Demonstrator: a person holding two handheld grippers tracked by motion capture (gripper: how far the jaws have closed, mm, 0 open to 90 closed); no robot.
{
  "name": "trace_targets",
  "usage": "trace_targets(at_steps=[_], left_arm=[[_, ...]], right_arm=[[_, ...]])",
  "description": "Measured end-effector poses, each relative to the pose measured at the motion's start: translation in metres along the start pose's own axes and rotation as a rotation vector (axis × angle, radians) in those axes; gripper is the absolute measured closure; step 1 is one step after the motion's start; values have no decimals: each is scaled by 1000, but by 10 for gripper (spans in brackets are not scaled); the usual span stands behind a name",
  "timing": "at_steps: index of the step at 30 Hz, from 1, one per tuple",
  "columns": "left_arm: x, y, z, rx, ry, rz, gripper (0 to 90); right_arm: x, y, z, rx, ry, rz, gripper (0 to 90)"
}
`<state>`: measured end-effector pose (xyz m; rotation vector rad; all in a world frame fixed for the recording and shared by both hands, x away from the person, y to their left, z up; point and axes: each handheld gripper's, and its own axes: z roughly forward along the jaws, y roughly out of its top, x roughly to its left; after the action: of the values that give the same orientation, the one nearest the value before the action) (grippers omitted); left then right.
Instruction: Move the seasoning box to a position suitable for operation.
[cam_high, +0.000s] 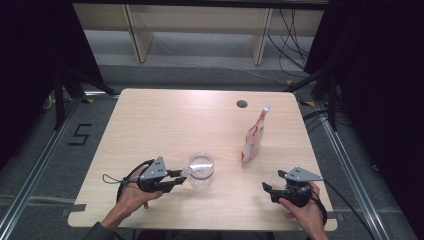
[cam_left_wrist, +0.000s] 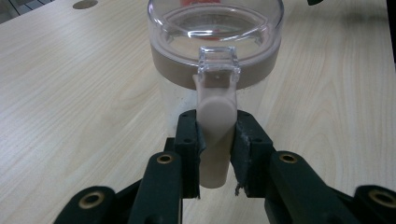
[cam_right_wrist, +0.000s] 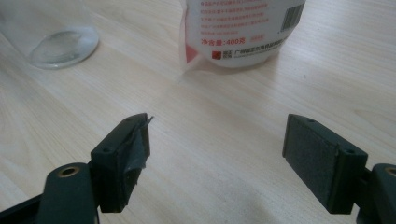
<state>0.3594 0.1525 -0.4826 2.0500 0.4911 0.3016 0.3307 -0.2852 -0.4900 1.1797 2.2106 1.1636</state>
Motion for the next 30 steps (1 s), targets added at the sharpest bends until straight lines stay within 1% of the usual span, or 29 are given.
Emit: trace_targets(at_steps=[1, 2, 3, 4, 5, 6, 7, 8, 9, 10, 11, 12, 13, 14, 15, 16, 17, 18, 19, 20, 21, 22, 23, 24, 25, 26, 27, 28, 30], left_arm=[[1, 0, 0, -1, -2, 16, 730], [1, 0, 1, -2, 1, 5, 730], [2, 0, 2, -4, -10, 16, 729], [2, 0, 2, -4, -10, 16, 729], [2, -1, 3, -5, -8, 4, 729], [2, -1, 3, -5, -8, 4, 729], [4, 0, 4, 1, -13, 24, 729], [5, 0, 5, -5, -21, 29, 729], [5, -1, 5, -7, -20, 11, 729], [6, -1, 5, -5, -22, 23, 728], [6, -1, 5, -6, -20, 9, 728], [6, -1, 5, -6, -20, 9, 727], [7, -1, 6, -9, -25, 24, 727], [8, -1, 6, -8, -31, 22, 727], [8, -1, 6, -8, -29, 9, 727], [8, -1, 6, -8, -29, 9, 727], [8, 0, 6, -3, -22, 23, 727], [8, 0, 6, -3, -22, 23, 726], [9, 1, 6, 2, -23, 29, 725], [9, 1, 7, 3, -21, 29, 725], [9, 1, 7, 3, -20, 24, 726], [9, 1, 7, 3, -20, 24, 725], [8, 1, 7, 3, -15, 9, 726], [8, 1, 7, 2, -11, 7, 725], [8, 1, 7, 1, -7, 6, 725], [9, 1, 7, 8, 1, 20, 725], [10, 1, 7, 2, -4, 22, 726], [10, 1, 7, 4, -5, 11, 726], [10, 1, 7, 4, -4, 15, 726]], right_arm=[[0, 0, 0, -2, -9, -3, 239], [-1, 0, 0, -7, -12, -18, 239], [-2, 0, 0, -10, -15, -29, 240], [-2, 0, 0, -10, -15, -29, 240], [-2, 0, 0, -17, -15, -41, 241], [-2, 0, 0, -17, -15, -41, 241], [-3, 0, 1, -17, -14, -41, 241], [-2, 0, 1, -15, -14, -40, 241], [-2, 0, 1, -16, -13, -40, 241], [-1, 0, 1, -11, -6, -16, 241], [-1, 0, 0, -11, -5, -16, 241], [-1, 0, 0, -11, -5, -16, 241], [0, 0, 1, -13, -2, -15, 241], [0, 0, 1, -13, -1, -14, 241], [0, 0, 1, -12, -1, -12, 242], [0, 0, 1, -12, -1, -12, 242], [0, -1, 1, -5, 2, -10, 243], [0, -1, 1, -5, 2, -10, 243], [-1, 0, 1, 8, 12, -29, 243], [-1, 0, 2, 0, 15, -33, 243], [-2, 0, 1, -1, 2, -36, 243], [0, -1, 1, -3, -2, -16, 243], [0, -1, 1, -3, 0, -16, 243], [0, -1, 1, -2, 0, -17, 243], [0, -1, 1, -2, 0, -17, 243], [0, -1, 1, -3, 2, -17, 243], [0, 0, 0, 2, -6, -23, 243], [0, 0, 0, 2, -5, -23, 243], [0, -1, 0, 1, -5, -26, 243]])
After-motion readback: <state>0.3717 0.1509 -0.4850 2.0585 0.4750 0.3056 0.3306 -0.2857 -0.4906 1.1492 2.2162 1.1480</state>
